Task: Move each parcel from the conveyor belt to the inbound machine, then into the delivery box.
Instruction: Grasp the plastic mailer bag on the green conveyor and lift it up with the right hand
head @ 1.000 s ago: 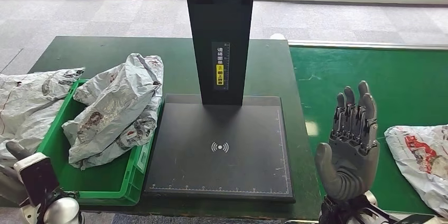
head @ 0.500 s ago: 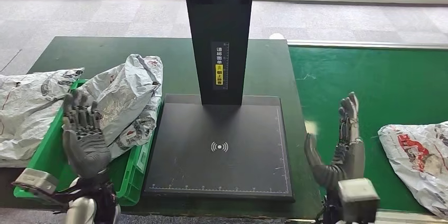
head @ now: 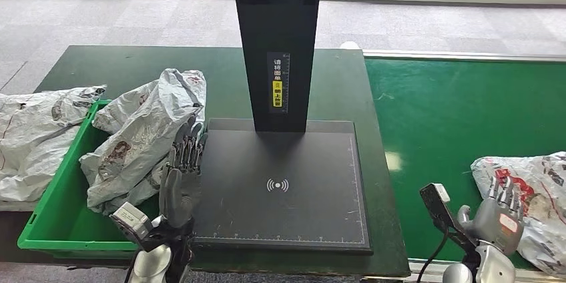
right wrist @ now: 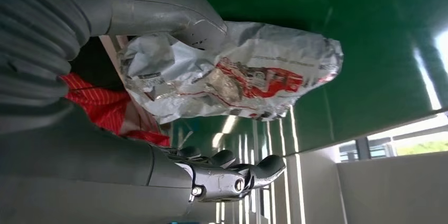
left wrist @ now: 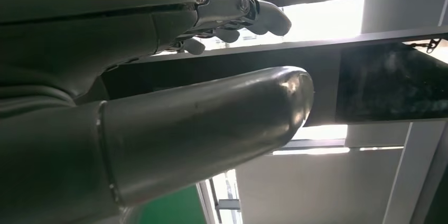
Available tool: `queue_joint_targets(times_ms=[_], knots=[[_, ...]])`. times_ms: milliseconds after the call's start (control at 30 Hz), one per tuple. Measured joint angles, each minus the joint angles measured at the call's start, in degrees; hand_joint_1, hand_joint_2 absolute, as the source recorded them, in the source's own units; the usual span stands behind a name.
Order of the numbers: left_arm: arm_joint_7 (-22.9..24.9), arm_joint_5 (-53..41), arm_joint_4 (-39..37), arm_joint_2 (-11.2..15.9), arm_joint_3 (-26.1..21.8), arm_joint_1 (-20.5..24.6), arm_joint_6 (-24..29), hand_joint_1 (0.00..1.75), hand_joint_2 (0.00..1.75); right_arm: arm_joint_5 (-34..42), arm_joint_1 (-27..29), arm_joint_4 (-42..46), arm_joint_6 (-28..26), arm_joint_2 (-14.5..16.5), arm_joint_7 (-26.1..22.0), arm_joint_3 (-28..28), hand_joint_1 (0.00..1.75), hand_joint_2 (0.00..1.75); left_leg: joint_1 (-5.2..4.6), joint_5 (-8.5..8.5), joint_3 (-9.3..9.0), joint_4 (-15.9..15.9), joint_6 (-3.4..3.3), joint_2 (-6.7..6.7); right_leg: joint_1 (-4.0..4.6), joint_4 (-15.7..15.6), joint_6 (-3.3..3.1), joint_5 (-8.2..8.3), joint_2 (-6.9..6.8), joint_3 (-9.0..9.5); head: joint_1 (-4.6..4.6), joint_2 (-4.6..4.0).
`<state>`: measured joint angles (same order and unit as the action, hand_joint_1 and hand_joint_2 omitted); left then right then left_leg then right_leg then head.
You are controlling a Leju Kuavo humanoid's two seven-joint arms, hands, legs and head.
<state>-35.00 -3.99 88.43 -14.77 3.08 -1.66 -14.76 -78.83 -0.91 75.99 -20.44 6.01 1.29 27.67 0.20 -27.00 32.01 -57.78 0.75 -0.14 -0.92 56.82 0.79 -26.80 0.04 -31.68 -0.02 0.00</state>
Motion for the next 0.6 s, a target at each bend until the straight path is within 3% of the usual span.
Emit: queue_joint_targets(times_ms=[167, 433, 600], knots=[[-0.8, 0.4, -0.8, 0.0, 0.0, 0.0, -0.4, 0.0, 0.0, 0.1, -2.1, -9.6, -2.2, -4.0, 0.3, 5.9, 0.0, 1.75, -0.02, 0.01, 0.04, 0.0, -0.01, -0.09, -0.02, 0.0, 0.01, 0.0, -0.08, 0.02, 0.02, 0.0], [-1.6, 0.2, -1.2, 0.0, 0.0, 0.1, -0.5, 0.0, 0.0, -0.7, -3.3, -15.8, -2.2, -6.2, 1.7, 8.3, 0.0, 1.75, -0.01, 0.01, 0.03, 0.0, 0.01, 0.01, -0.01, 0.0, 0.01, 0.0, 0.0, -0.04, -0.01, 0.0], [-3.4, -0.3, -1.2, 0.1, 0.0, 0.1, -0.1, 0.0, 0.0, -1.3, -5.9, -24.2, -3.6, -9.9, 2.9, 11.2, 0.0, 1.75, -0.04, 0.04, 0.04, 0.0, -0.03, -0.02, -0.05, 0.0, 0.05, 0.03, -0.02, 0.0, 0.02, 0.0]])
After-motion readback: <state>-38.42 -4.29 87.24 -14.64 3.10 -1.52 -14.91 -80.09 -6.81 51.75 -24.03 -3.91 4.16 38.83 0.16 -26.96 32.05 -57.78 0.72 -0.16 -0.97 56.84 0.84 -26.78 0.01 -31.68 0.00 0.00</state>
